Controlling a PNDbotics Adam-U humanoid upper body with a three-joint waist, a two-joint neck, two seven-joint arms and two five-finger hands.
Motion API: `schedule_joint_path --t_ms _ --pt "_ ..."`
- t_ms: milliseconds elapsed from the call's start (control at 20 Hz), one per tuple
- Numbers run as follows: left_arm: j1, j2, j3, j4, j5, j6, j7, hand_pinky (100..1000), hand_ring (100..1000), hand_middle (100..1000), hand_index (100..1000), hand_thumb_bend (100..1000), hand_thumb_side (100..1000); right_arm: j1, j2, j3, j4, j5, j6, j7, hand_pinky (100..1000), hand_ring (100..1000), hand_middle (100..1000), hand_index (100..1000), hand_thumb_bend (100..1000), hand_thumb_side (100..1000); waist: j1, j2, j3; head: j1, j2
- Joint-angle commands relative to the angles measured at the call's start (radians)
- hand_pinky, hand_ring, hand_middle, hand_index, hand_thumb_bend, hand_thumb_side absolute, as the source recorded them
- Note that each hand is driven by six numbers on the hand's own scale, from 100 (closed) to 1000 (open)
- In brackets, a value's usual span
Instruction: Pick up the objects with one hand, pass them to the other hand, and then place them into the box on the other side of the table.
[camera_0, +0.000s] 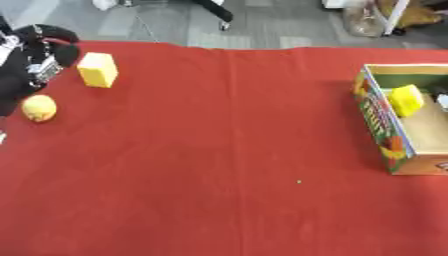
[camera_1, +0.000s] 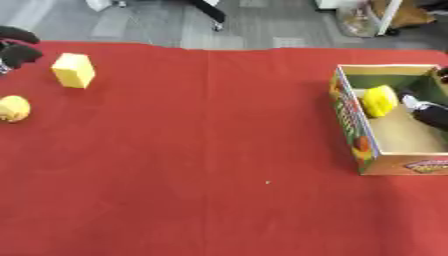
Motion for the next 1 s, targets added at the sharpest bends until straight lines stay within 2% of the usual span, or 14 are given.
schedule_joint_path --t_ms 50,250,450,500,550,700,800,1000 --pt "-0.021 0.104 0.031 0.044 -0.094 -0.003 0.006 784 702 701 736 581 521 0.009 -0.052 -0.022 -0.154 -0.046 0.016 -0.011 675 683 632 913 469 323 0.016 -0.02 -0.004 0.017 -0.008" --pt "-0.052 0.186 0.022 0.161 -0.234 0.0 -0.043 800 739 726 761 543 419 0.028 -0.056 -0.025 -0.26 -0.069 0.016 -0.018 679 682 630 912 448 324 0.019 -0.025 -0.012 0.029 -0.009" --pt "-0.109 0.23 0.003 0.321 -0.475 0.029 -0.156 804 758 742 771 535 319 0.039 -0.057 -0.02 -0.326 -0.079 0.009 -0.011 681 682 630 913 433 325 0.02 -0.029 -0.019 0.04 -0.009" --pt "-0.126 0.23 0.0 0.364 -0.535 0.034 -0.184 801 758 740 767 527 276 0.041 -0.056 -0.02 -0.338 -0.082 0.007 -0.009 682 682 630 914 450 343 0.02 -0.03 -0.02 0.043 -0.009" --pt "-0.144 0.224 -0.002 0.411 -0.589 0.038 -0.21 799 756 736 764 518 257 0.044 -0.055 -0.019 -0.348 -0.084 0.005 -0.006 682 682 631 914 426 326 0.019 -0.031 -0.021 0.046 -0.008" --pt "-0.191 0.188 0.001 0.538 -0.689 0.032 -0.264 787 739 705 746 442 158 0.052 -0.05 -0.016 -0.373 -0.092 -0.001 0.001 684 683 631 916 411 330 0.017 -0.033 -0.023 0.051 -0.009" --pt "-0.217 0.159 0.006 0.609 -0.731 0.022 -0.277 783 729 679 736 415 124 0.056 -0.047 -0.015 -0.382 -0.097 -0.005 0.007 684 683 631 917 408 331 0.014 -0.033 -0.025 0.052 -0.008" --pt "-0.253 0.107 0.012 0.704 -0.772 0.003 -0.264 782 724 672 733 407 122 0.059 -0.041 -0.012 -0.39 -0.108 -0.01 0.015 685 683 630 917 400 333 0.008 -0.032 -0.03 0.055 -0.008"
